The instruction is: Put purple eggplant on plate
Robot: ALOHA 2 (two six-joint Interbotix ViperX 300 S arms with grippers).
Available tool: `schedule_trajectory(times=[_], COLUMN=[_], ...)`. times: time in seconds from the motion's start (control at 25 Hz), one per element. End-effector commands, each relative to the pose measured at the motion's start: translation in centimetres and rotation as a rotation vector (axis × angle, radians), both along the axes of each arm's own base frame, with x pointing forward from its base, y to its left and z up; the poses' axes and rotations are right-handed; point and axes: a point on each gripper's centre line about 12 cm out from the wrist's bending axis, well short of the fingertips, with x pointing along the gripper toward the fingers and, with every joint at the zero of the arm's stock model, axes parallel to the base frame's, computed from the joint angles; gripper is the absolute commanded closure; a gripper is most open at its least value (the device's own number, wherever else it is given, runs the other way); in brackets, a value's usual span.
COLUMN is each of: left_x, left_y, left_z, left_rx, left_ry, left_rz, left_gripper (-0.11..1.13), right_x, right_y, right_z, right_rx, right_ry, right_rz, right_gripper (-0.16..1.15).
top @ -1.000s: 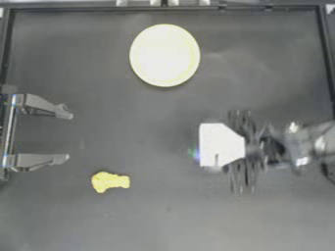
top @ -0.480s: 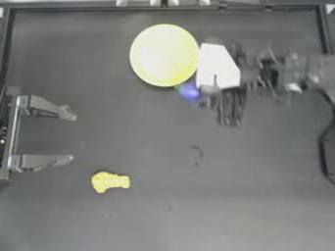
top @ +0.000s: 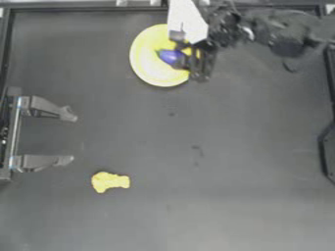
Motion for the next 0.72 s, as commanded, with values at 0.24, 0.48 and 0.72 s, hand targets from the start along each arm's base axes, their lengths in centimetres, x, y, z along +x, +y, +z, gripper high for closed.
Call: schedule_trajectory(times=[0.24, 0.48, 0.72], left_x=[0.3, 0.3, 0.3], left_y=[0.4, 0.6, 0.6], left_z=[0.0, 0.0, 0.0], left_rx=[0.002, 0.003, 0.003], left_ry=[0.002, 0.003, 0.003], left_rz=[0.017, 0.026, 0.026], left_gripper=[-0.01, -0.01, -0.01], right_x=[2.0, 2.8, 3.5], right_y=[-3.3, -3.9, -4.4], right_z=[-1.1, -2.4, -3.8], right_rx=[0.015, 0.020, 0.027], right_ry=[0.000, 0.035, 0.060], right_rz=[-0.012, 0.002, 0.009], right_gripper=[0.84, 0.83, 0.82])
